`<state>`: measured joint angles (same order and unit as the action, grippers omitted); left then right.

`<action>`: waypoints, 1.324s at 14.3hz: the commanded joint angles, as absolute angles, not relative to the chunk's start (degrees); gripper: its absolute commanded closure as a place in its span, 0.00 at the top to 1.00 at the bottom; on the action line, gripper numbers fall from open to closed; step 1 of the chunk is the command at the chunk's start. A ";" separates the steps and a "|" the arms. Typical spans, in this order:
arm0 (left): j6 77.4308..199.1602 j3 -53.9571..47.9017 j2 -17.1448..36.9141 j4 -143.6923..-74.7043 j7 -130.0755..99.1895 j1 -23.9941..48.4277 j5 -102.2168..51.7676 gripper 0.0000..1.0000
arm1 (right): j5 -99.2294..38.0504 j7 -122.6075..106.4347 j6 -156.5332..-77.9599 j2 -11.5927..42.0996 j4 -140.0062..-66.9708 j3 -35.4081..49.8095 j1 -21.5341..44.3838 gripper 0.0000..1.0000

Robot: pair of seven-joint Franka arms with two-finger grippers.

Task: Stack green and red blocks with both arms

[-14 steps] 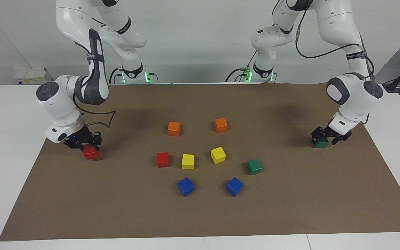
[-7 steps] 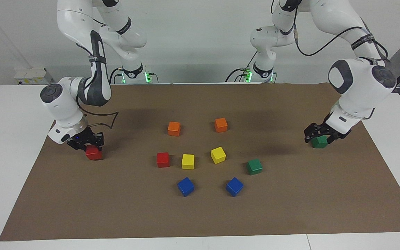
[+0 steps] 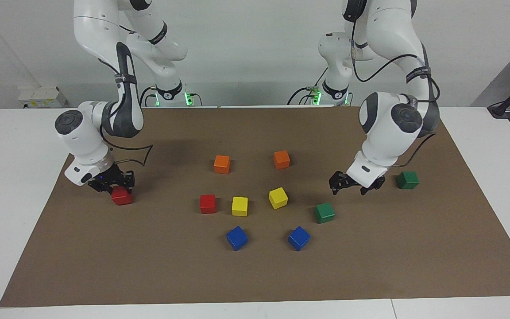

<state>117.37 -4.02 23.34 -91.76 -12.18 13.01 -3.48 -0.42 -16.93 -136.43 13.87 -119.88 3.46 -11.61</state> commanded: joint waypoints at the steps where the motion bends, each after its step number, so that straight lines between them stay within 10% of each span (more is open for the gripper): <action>1: 119.88 -3.08 27.24 -89.30 -15.81 14.59 -2.99 1.00 | 0.00 -15.29 -137.90 14.06 -120.23 3.96 -11.78 0.04; 4: 124.35 -3.08 28.83 -90.78 -18.80 16.43 -1.94 1.00 | 0.00 -15.29 -138.60 14.50 -120.32 3.96 -11.87 1.00; 9: 129.10 -3.08 28.74 -95.00 -22.15 16.79 -1.67 1.00 | 0.00 -15.56 -135.72 13.28 -119.36 3.87 -11.95 1.00; 17: 133.23 -2.90 28.39 -99.48 -27.59 17.58 1.93 1.00 | 0.09 -3.31 -105.84 10.11 -96.52 4.57 -5.47 1.00; 19: 133.59 -2.90 28.30 -99.58 -29.87 18.02 1.93 0.79 | 0.61 6.89 -104.33 10.55 -93.79 4.57 0.85 1.00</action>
<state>131.69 -3.95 29.21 -97.77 -26.55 16.45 0.42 -0.46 -2.15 -106.24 8.34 -97.66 4.19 -4.27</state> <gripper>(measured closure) 0.079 0.000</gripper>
